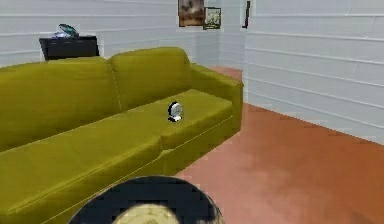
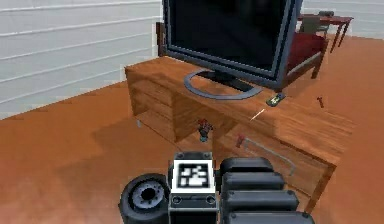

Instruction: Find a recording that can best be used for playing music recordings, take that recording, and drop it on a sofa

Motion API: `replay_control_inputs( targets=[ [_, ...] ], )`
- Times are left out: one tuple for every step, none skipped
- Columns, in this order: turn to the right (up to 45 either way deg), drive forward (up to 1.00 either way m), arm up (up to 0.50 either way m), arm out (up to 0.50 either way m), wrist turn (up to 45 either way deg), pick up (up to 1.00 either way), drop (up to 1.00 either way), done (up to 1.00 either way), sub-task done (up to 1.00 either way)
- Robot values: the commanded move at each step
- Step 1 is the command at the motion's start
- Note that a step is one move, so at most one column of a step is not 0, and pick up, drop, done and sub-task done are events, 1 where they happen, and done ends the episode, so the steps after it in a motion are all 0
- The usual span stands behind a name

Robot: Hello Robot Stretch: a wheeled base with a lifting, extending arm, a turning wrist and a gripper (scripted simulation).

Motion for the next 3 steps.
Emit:
replay_control_inputs(
  targets=[
    [9.0, 0.00, 0.00, 0.00, 0.0, 0.00, 0.00, 0.00, 0.00],
    [0.0, 1.00, 0.00, 0.00, 0.0, 0.00, 0.00, 0.00, 0.00],
    [12.0, 0.00, 0.00, 0.00, 0.0, 0.00, 0.00, 0.00, 0.00]
  ],
)
